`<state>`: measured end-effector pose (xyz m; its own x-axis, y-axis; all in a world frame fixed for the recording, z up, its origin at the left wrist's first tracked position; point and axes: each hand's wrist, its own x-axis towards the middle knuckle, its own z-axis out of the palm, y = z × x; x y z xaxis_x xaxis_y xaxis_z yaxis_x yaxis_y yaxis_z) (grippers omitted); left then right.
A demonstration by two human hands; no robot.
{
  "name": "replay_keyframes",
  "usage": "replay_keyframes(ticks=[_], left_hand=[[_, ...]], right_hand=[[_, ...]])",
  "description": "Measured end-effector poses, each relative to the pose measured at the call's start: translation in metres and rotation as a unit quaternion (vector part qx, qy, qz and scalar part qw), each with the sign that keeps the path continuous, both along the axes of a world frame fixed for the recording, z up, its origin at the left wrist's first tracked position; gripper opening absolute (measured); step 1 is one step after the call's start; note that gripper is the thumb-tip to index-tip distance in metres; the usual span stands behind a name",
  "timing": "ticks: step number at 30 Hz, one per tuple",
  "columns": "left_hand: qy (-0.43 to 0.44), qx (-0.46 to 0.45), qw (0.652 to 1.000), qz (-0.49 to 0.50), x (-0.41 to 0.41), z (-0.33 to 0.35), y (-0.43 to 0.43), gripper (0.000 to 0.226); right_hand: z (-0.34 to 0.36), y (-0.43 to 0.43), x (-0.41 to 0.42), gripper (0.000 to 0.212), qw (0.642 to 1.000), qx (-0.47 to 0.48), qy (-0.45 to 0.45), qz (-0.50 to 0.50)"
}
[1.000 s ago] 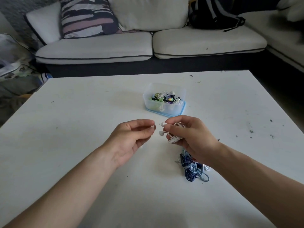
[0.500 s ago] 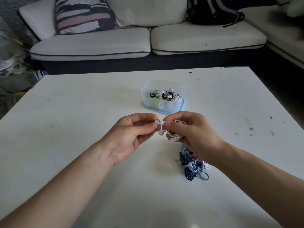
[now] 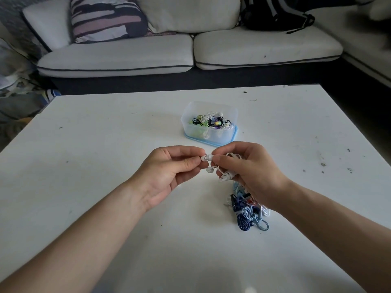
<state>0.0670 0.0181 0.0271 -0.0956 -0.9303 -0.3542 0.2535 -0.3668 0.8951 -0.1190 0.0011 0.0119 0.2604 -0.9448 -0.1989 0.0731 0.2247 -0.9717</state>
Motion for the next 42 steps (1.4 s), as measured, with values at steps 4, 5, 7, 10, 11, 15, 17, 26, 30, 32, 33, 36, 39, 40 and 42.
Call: replay_keyframes(ticks=[4, 5, 7, 10, 11, 15, 17, 26, 30, 32, 33, 36, 39, 40, 42], left_hand=[[-0.006, -0.002, 1.000, -0.012, 0.000, 0.000, 0.000, 0.017], [-0.007, -0.003, 1.000, -0.015, 0.000, 0.000, 0.000, 0.017], [-0.008, -0.005, 1.000, -0.023, 0.001, 0.000, 0.000, 0.017], [-0.010, -0.010, 0.999, -0.045, 0.003, 0.001, -0.001, 0.015], [-0.010, -0.012, 0.999, -0.052, 0.003, 0.001, -0.001, 0.016], [-0.011, -0.012, 0.998, -0.064, 0.003, 0.000, -0.002, 0.016], [-0.011, -0.014, 0.998, -0.065, 0.003, 0.000, -0.002, 0.016], [-0.011, -0.009, 0.999, -0.039, -0.001, -0.004, -0.001, 0.016], [-0.012, -0.004, 0.999, -0.034, -0.003, -0.005, 0.000, 0.016], [-0.008, -0.003, 0.999, -0.035, -0.004, -0.005, -0.001, 0.016], [-0.007, -0.002, 0.999, -0.037, -0.004, -0.005, -0.001, 0.016], [-0.004, -0.003, 0.999, -0.045, -0.002, -0.004, -0.002, 0.017], [-0.003, -0.005, 0.999, -0.052, -0.002, -0.005, -0.002, 0.016], [-0.002, -0.005, 0.999, -0.053, -0.002, -0.005, -0.002, 0.016], [0.001, -0.007, 0.998, -0.055, -0.002, -0.005, -0.002, 0.017]], right_hand=[[-0.001, -0.001, -0.002, 0.003, 1.000, -0.004, 0.004, 0.011], [-0.001, -0.001, -0.003, 0.002, 1.000, -0.005, 0.002, 0.018], [-0.001, -0.002, -0.005, 0.004, 0.999, -0.008, -0.003, 0.037], [-0.001, -0.004, -0.007, 0.003, 0.998, -0.003, -0.016, 0.062], [-0.001, -0.005, -0.007, 0.010, 0.997, -0.002, -0.018, 0.069], [-0.001, -0.006, -0.009, 0.028, 0.996, -0.006, -0.015, 0.088], [-0.002, -0.007, -0.010, 0.028, 0.996, -0.009, -0.012, 0.090], [-0.004, -0.006, -0.009, 0.009, 0.997, -0.022, 0.012, 0.070], [0.000, -0.004, -0.009, 0.018, 0.996, -0.040, 0.024, 0.077], [0.001, -0.004, -0.010, 0.028, 0.996, -0.036, 0.018, 0.080], [0.001, -0.004, -0.010, 0.028, 0.996, -0.031, 0.013, 0.083], [-0.001, -0.006, -0.011, 0.026, 0.996, -0.014, -0.006, 0.089], [-0.003, -0.007, -0.012, 0.030, 0.995, -0.006, -0.018, 0.095], [-0.003, -0.007, -0.012, 0.030, 0.995, -0.003, -0.022, 0.098], [-0.004, -0.008, -0.013, 0.030, 0.995, 0.004, -0.030, 0.099]])
